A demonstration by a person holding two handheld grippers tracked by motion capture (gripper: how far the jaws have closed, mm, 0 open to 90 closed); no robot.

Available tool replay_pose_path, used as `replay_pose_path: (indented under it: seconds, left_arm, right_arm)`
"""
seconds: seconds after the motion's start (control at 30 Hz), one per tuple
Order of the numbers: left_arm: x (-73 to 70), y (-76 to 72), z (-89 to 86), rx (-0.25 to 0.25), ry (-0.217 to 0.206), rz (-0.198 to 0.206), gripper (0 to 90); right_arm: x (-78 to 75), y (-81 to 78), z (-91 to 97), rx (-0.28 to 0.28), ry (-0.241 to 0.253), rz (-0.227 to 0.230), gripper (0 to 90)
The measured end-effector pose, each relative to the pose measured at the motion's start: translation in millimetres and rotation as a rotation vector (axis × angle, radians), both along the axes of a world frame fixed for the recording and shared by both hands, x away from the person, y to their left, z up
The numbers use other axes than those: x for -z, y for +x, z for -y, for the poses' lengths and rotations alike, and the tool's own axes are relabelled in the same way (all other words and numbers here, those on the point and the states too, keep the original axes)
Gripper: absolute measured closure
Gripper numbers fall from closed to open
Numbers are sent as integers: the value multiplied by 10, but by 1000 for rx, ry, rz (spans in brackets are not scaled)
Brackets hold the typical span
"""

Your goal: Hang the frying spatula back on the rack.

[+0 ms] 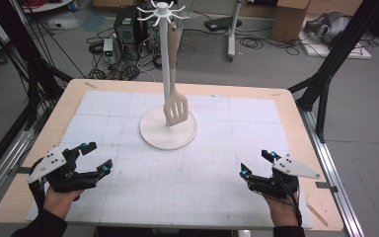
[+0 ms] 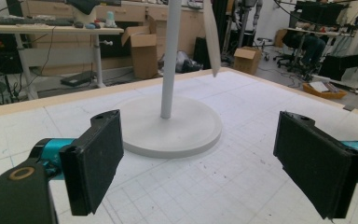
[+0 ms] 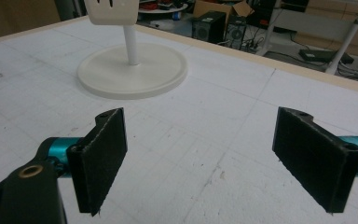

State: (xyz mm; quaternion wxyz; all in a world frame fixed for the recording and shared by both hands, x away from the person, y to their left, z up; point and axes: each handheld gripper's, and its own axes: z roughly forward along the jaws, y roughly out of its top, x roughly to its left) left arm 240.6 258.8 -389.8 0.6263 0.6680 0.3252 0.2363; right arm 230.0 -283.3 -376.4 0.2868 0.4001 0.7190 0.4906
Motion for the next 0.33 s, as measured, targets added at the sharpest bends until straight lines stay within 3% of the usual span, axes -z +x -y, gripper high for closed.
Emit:
replay_pose_path:
  seconds: [0.33]
  left_arm:
    - [12, 5, 7, -9, 0, -13, 169]
  right_arm:
    - [13, 19, 23, -4, 8, 2, 164]
